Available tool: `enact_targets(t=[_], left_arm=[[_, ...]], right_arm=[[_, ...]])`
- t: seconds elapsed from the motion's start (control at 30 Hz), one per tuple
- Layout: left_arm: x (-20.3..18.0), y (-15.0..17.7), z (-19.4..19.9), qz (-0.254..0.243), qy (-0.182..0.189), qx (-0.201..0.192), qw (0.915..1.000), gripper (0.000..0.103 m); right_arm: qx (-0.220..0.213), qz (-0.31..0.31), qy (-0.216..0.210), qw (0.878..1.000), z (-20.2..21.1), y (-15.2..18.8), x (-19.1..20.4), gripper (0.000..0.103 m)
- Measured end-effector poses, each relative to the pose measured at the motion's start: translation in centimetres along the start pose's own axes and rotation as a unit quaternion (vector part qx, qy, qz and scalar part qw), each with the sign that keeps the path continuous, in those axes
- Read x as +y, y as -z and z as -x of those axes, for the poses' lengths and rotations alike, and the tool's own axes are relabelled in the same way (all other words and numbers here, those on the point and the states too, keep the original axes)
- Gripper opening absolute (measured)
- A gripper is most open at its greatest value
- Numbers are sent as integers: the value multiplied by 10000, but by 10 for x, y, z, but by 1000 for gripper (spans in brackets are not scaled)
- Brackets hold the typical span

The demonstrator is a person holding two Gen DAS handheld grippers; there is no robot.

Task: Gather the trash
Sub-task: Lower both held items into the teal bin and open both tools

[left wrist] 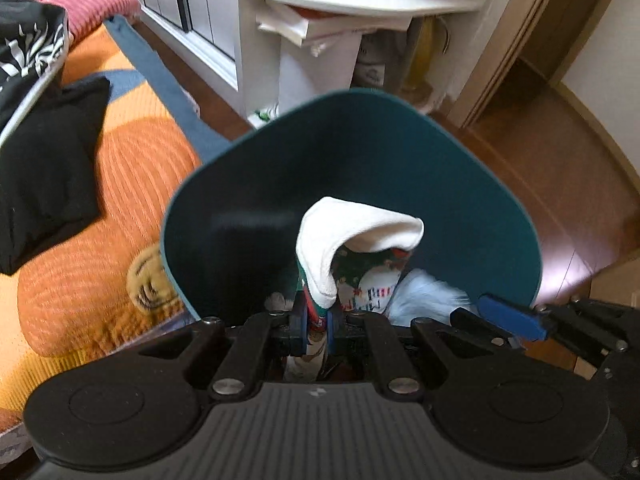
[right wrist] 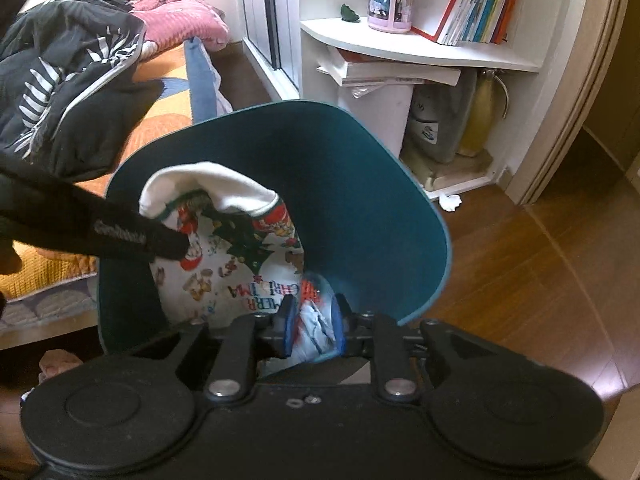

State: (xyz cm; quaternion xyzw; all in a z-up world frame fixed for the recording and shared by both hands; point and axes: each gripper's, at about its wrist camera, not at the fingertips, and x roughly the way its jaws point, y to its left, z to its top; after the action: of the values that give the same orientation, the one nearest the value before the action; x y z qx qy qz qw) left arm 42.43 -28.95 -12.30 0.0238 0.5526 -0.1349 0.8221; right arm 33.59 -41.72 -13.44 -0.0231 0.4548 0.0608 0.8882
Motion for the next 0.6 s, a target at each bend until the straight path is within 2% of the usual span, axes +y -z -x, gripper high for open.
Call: enact_targets(t=[0.23,0.4,0.6], left_arm=[[0,9,3,-19,11,89,10000,15],[2,15,25,18,6,-80,10000,50],[10,24,60,30,0,-312,9995,50]], right_arm=[[-139,-155,-206,9996,14,1,-1,27],[-284,-198,-301,9989,33,1,3,32],[-520,-222,-485,9972,64,-4,13,34]])
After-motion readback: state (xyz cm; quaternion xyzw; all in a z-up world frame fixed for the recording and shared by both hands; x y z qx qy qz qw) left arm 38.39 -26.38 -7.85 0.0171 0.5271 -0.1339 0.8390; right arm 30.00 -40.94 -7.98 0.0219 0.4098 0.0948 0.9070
